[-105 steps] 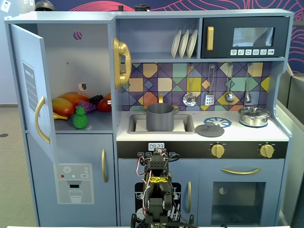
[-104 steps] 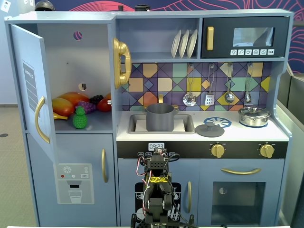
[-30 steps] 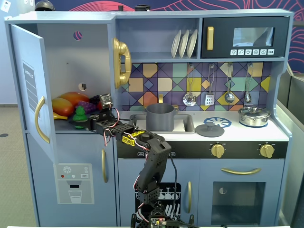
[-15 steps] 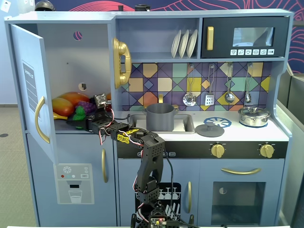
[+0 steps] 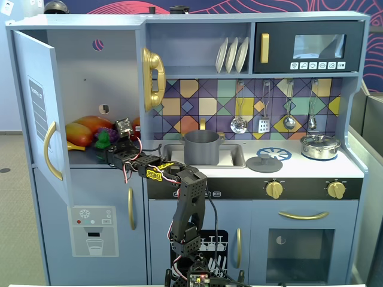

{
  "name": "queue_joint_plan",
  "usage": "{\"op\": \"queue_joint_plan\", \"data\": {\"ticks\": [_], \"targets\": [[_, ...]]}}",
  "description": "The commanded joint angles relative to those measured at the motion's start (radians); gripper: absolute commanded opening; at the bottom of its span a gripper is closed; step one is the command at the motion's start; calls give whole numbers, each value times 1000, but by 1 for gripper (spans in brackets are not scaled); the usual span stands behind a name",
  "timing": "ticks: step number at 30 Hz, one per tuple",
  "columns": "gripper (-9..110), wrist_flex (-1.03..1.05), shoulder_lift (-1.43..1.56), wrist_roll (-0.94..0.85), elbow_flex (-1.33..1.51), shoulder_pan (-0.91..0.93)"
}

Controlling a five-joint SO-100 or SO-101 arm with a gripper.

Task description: Pick up the green pineapple from the left cabinet and place it in the gray recipient

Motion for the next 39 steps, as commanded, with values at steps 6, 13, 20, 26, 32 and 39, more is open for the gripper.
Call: {"op": "queue_joint_plan", "data": {"ticks": [6, 13, 20, 26, 32, 39], "targets": [[0, 278, 485, -43, 74, -207], [0, 423, 891, -92, 216, -146], [0, 615, 1060, 23, 170, 296], [0, 646, 1008, 127, 98, 618], [0, 615, 819, 104, 12, 755], [0, 591, 492, 40, -184, 836]]}}
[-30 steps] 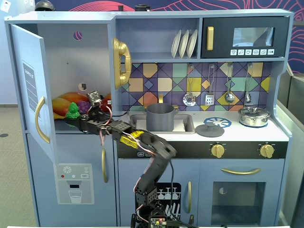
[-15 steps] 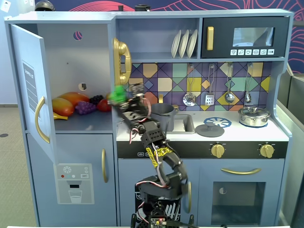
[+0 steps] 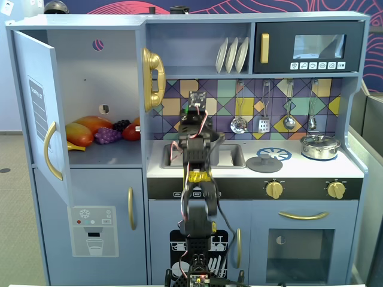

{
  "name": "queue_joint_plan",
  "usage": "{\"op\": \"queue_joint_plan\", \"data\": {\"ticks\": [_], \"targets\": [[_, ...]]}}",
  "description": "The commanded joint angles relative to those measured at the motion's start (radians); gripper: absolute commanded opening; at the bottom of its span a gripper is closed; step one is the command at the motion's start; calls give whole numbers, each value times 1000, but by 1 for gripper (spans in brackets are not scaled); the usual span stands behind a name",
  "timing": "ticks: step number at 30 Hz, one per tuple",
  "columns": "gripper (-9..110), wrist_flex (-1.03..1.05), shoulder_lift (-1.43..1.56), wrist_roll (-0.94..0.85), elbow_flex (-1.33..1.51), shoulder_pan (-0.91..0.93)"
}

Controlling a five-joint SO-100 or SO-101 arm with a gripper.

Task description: Pick up the green pineapple from the left cabinet and place it in the gray recipient

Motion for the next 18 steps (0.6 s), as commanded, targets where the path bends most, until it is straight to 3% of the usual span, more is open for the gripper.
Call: {"op": "queue_joint_plan", "data": {"ticks": [1, 8, 14, 18], "targets": [[0, -58, -178, -49, -147, 49], [0, -43, -350, -109, -207, 77], [33, -28, -385, -89, -224, 84], [39, 18, -362, -91, -227, 84]]}}
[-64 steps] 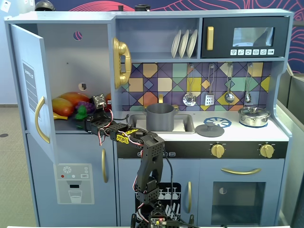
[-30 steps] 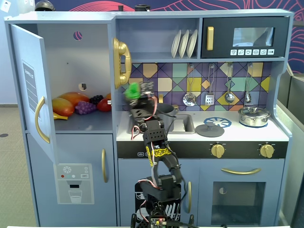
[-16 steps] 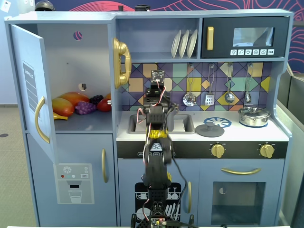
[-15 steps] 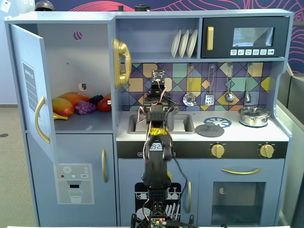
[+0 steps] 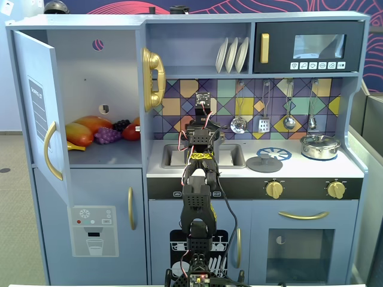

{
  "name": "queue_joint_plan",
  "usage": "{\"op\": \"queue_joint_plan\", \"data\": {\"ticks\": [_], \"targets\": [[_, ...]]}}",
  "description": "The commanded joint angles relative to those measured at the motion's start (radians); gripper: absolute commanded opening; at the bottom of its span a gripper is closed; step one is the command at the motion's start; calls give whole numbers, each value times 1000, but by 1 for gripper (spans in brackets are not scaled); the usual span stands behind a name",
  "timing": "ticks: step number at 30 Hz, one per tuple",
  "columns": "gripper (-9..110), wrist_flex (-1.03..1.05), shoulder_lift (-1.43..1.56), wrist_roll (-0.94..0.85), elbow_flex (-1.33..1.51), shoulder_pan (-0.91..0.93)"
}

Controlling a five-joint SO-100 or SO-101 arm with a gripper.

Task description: Pick up the green pineapple from the left cabinet and place it in the gray recipient

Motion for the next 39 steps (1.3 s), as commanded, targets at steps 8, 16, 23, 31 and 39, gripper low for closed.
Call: {"op": "queue_joint_plan", "data": {"ticks": [8, 16, 23, 31, 39], "targets": [[23, 443, 322, -31, -81, -15], [0, 930, 779, 18, 287, -17], [0, 969, 1058, 21, 851, 11], [0, 959, 1152, 61, 1192, -26], [0, 939, 1160, 78, 1371, -41]]}}
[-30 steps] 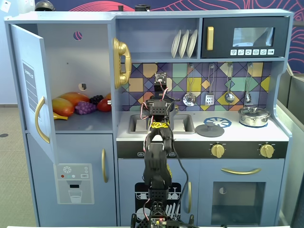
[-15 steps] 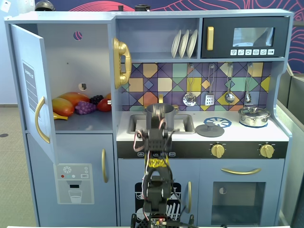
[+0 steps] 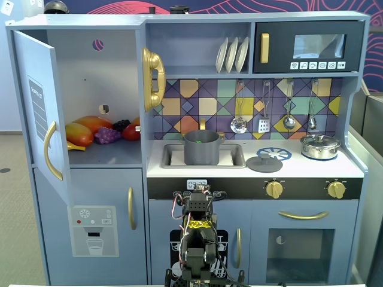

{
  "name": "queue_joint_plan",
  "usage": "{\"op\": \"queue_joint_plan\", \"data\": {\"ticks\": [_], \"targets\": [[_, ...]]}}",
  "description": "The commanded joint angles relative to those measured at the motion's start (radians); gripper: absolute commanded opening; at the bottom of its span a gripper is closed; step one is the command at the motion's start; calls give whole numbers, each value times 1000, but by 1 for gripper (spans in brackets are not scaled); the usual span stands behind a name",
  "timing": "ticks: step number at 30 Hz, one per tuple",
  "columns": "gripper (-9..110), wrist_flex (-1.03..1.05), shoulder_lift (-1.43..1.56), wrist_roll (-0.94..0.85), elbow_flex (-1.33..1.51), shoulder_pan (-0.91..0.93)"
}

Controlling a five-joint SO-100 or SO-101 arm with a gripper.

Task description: Pick up the green pineapple from the left cabinet and place it in the gray recipient

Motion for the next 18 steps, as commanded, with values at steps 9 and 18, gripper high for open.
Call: {"op": "queue_joint_plan", "data": {"ticks": [9, 18], "targets": [[0, 175, 5, 63, 48, -44], [4, 175, 6, 60, 48, -21]]}}
